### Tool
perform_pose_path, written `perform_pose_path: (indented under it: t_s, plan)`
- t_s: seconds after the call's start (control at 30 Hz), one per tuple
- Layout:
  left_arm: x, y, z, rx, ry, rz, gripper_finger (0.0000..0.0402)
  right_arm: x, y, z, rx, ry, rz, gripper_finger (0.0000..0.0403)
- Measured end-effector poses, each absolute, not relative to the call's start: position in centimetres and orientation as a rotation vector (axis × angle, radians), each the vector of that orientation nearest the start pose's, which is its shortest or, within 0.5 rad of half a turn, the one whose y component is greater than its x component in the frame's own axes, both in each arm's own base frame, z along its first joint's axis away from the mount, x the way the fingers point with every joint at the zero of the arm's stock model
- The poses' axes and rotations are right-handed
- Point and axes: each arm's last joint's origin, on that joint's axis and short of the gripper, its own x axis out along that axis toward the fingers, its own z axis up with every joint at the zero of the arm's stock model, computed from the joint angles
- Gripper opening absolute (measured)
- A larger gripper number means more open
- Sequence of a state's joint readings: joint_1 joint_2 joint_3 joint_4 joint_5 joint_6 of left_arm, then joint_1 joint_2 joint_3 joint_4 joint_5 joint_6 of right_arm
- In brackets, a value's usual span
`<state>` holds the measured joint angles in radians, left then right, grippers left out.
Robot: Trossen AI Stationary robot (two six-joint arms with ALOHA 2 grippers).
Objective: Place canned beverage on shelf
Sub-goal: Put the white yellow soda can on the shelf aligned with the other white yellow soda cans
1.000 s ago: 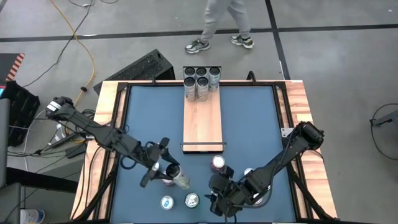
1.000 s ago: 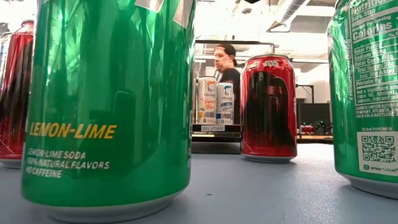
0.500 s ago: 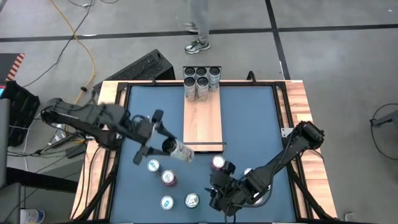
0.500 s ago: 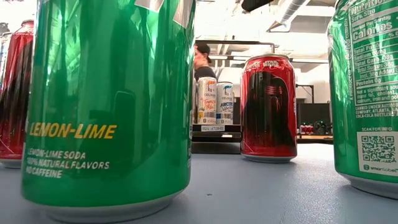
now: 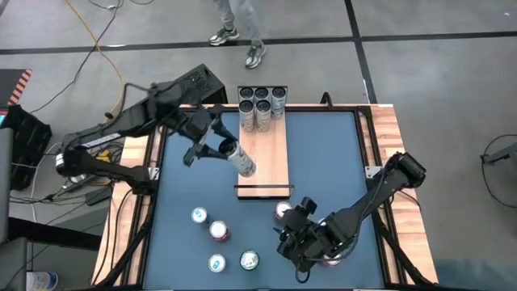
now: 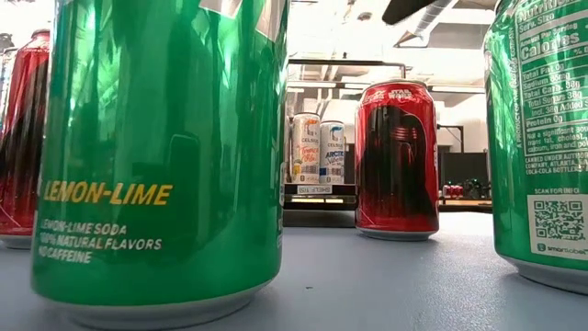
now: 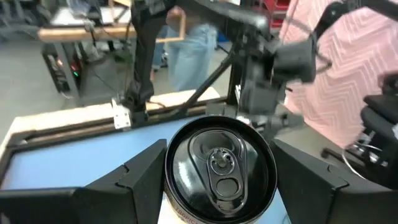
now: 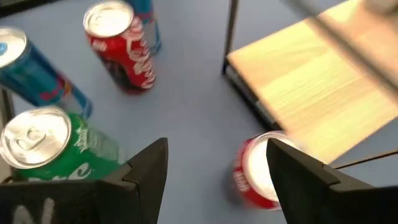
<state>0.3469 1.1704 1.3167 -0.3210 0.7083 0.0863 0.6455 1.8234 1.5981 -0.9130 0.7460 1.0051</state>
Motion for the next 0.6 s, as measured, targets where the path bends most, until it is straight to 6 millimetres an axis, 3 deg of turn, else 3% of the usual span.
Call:
perform_pose_path:
  t_s: [0.33,0.6]
  plan:
    - [25.1,13.9,38.6,0.041,0.219,-0.315,0.0234,27.4,16.4,33.5,0.099,0.657,-0.593,0.0256]
    - [26.2,17.2,34.3,0.043,0.359,-0.320,0.0234,28.6,12.0,34.8,0.040,0.624,-0.717,0.0256]
